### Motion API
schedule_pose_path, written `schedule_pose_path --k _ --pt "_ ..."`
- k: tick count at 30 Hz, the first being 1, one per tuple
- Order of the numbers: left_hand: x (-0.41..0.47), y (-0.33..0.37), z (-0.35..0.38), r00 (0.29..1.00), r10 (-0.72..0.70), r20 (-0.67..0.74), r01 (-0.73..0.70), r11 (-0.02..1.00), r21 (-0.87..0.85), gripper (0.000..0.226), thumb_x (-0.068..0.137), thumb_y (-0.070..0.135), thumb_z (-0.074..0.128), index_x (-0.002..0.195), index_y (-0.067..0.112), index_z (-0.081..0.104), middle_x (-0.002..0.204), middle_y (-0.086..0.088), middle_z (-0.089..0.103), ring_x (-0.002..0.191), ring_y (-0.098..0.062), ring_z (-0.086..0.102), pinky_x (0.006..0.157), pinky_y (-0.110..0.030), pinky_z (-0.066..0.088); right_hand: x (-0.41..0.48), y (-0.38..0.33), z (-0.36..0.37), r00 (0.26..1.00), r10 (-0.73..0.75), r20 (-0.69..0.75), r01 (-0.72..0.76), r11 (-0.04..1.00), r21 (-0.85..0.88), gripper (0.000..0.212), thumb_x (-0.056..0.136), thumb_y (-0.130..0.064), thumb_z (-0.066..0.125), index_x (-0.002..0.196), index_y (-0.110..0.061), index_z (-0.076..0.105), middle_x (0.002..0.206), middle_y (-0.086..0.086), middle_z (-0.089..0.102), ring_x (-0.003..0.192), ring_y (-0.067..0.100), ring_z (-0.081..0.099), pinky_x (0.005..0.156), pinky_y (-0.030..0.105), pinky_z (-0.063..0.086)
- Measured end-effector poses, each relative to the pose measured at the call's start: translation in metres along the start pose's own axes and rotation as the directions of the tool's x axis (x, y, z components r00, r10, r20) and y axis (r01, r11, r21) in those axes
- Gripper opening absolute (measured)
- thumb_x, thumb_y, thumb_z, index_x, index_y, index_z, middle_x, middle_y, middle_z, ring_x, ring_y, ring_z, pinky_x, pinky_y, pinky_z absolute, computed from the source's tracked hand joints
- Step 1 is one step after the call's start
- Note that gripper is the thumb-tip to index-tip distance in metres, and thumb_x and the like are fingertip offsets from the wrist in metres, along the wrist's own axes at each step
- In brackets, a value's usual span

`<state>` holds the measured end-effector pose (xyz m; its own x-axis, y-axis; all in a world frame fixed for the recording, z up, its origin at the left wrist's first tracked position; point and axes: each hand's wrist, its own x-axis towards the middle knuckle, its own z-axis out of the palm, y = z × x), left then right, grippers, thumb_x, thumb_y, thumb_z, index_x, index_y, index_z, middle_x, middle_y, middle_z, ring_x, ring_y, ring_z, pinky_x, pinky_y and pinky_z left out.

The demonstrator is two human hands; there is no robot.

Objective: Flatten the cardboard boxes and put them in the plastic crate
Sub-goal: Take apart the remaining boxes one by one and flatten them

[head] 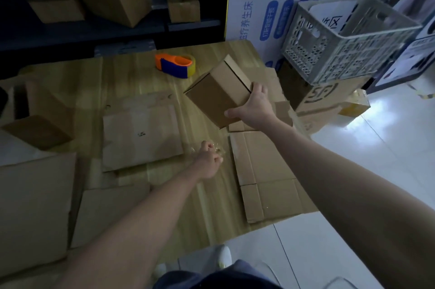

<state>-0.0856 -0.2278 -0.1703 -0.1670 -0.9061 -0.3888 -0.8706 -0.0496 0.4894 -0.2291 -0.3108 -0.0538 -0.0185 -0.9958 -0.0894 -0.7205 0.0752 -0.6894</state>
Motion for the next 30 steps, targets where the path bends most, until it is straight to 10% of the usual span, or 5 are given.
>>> schedule_pose_path --k 8,19,23,30 --pt "-0.008 -0.008 -0.021 0.995 -0.098 -0.006 0.097 0.990 -0.103 0.020 0.085 0.010 0.066 0.103 0.006 0.072 0.115 -0.009 0.068 0.108 -0.017 0.061 0.096 -0.025 0.046 -0.010 -0.014 0.009 0.997 -0.017 0.081 0.017 1.000 -0.003 0.109 0.056 -0.037 0.088 0.141 -0.009 0.024 0.128 0.003 0.032 0.104 0.015 0.038 0.074 0.028 0.037" --pt "-0.012 -0.022 -0.028 0.960 -0.279 0.028 0.280 0.946 -0.160 0.037 0.074 0.016 0.075 0.105 -0.003 0.064 0.107 -0.015 0.068 0.100 -0.026 0.065 0.081 -0.031 0.050 -0.033 -0.030 0.027 0.995 0.020 0.096 -0.014 0.998 -0.067 0.103 0.057 -0.037 0.088 0.137 -0.010 0.028 0.129 0.004 0.033 0.104 0.016 0.039 0.080 0.030 0.043" --pt "-0.014 -0.031 -0.026 0.947 -0.312 0.070 0.310 0.841 -0.444 0.035 0.072 0.002 0.076 0.101 -0.010 0.061 0.092 -0.022 0.069 0.085 -0.031 0.070 0.079 -0.043 0.057 -0.044 -0.024 0.043 0.987 0.094 0.132 -0.080 0.991 -0.109 0.099 0.058 -0.035 0.088 0.134 -0.010 0.031 0.131 0.006 0.033 0.110 0.023 0.045 0.078 0.032 0.043" --pt "-0.026 -0.045 -0.042 0.942 -0.330 0.062 0.290 0.707 -0.645 0.096 0.070 0.005 0.080 0.144 0.008 0.018 0.125 -0.011 0.051 0.085 -0.026 0.063 0.062 -0.027 0.057 -0.054 -0.016 0.065 0.982 0.160 0.100 -0.136 0.968 -0.213 0.097 0.058 -0.032 0.089 0.132 -0.008 0.030 0.132 0.010 0.030 0.112 0.033 0.050 0.090 0.043 0.050"
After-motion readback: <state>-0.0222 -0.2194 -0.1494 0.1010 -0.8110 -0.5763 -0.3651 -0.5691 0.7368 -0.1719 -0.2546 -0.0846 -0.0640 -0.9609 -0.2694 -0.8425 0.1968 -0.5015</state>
